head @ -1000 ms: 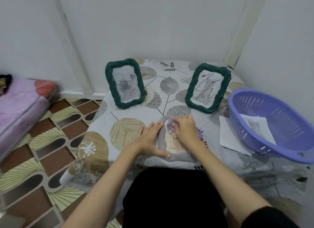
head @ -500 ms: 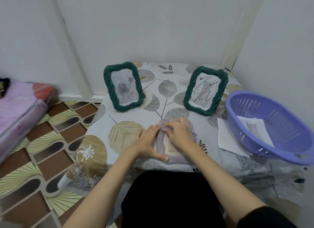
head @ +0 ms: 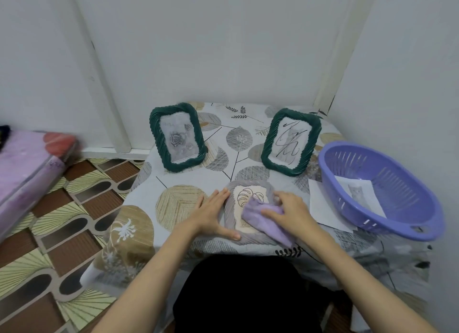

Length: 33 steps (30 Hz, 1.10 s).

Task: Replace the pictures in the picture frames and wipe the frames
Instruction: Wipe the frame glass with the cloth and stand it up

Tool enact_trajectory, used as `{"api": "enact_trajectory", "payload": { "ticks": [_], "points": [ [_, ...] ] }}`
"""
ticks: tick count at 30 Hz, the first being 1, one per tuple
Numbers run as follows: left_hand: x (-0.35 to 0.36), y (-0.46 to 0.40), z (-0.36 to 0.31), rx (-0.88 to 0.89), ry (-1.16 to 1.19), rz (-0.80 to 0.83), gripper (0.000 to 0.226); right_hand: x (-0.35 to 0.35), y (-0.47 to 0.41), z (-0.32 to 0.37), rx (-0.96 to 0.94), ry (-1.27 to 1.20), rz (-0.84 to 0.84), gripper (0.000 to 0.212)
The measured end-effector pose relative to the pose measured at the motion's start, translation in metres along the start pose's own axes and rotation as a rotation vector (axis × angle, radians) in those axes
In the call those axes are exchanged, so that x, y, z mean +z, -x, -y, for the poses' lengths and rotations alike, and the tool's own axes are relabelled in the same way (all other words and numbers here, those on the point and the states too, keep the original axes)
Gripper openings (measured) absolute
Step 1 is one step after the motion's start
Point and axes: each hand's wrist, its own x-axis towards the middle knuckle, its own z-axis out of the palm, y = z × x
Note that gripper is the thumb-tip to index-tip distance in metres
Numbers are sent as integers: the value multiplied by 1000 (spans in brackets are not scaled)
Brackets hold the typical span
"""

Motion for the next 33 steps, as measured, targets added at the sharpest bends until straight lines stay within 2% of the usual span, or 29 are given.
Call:
{"api": "enact_trajectory", "payload": {
  "ticks": [1,4,5,6,8,9,10,12,14,15,17,19,23,25,29,31,33],
  "points": [
    [0,0,0,-6,-3,-3,124,-3,1,-2,37,2,16,29],
    [-1,0,-2,-24,-5,0,125,-11,3,0,103,-98,108,49],
    [-2,0,-3,-33,-10,14,125,-13,3,0,111,-143,112,49],
    [-3,0,-4,-44,-26,37,124,-15,1,0,120,-216,110,44],
    [-7,0,-10,-48,-48,66,120,-18,0,1,174,-447,47,19],
    [-9,1,-18,-32,14,29,113,-18,0,2,221,-609,36,11],
    [-10,1,-26,-15,155,-52,100,-16,0,4,274,-787,46,17],
    [-11,2,-44,-62,578,-219,73,-10,0,13,333,-1094,64,23],
    [-10,4,-58,-98,905,-303,68,-4,1,26,315,-1222,76,19],
    [-8,5,-61,-83,944,-337,72,-2,2,32,293,-1236,88,18],
    [-7,7,-59,-20,878,-408,81,4,3,41,244,-1246,111,20],
    [-10,10,-49,9,819,-485,71,9,4,45,212,-1161,85,23],
    [-26,19,-9,-115,657,-541,59,15,-1,21,92,-464,-138,35],
    [-34,26,13,-198,503,-553,60,19,-1,7,42,-265,-212,37],
    [-21,34,35,-363,4,-400,46,27,-1,-4,72,-1,-197,39],
    [-10,36,37,-425,-144,-330,47,31,0,-5,84,64,-180,38],
    [-7,34,33,-433,-242,-363,46,33,1,-5,95,90,-179,38]
  ]
}}
